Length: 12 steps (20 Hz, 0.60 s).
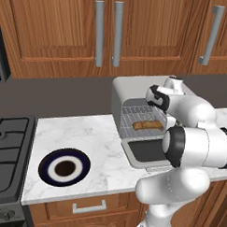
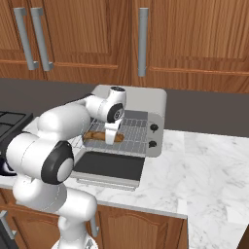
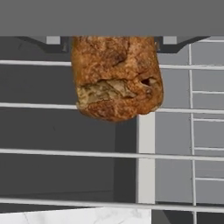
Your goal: Pull the toaster oven rack outwards. Pick up the baguette from the plate and place it on the toaster oven rack. Close the toaster oven door fully and set the temperature to the lowest setting.
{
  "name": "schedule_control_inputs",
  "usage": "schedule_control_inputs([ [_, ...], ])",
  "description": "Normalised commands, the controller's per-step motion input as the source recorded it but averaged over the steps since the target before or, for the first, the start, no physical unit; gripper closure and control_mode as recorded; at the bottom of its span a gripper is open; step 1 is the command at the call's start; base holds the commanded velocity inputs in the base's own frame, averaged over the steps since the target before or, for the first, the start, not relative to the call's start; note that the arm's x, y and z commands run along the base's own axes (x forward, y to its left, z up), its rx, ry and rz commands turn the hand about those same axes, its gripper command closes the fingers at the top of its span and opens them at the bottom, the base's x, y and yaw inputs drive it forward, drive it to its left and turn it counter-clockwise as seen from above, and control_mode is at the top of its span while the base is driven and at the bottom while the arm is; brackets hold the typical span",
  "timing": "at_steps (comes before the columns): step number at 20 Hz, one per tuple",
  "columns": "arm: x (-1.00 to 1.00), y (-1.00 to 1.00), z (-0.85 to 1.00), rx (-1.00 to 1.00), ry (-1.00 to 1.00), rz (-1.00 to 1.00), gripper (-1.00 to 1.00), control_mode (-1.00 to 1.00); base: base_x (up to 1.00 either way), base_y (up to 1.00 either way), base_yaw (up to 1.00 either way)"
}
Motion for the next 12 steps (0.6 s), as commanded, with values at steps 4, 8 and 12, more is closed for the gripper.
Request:
schedule_control_inputs([
  [4, 0.0, -0.08, 0.12, 0.0, 0.0, 0.0, -1.0, -1.0, 0.0, 0.0, 0.0],
  [8, 0.0, -0.23, 0.24, 0.0, 0.0, -0.01, -1.0, -1.0, 0.0, 0.0, 0.0],
  [12, -0.01, -0.3, 0.28, 0.01, 0.0, -0.03, -1.0, -1.0, 0.0, 0.0, 0.0],
])
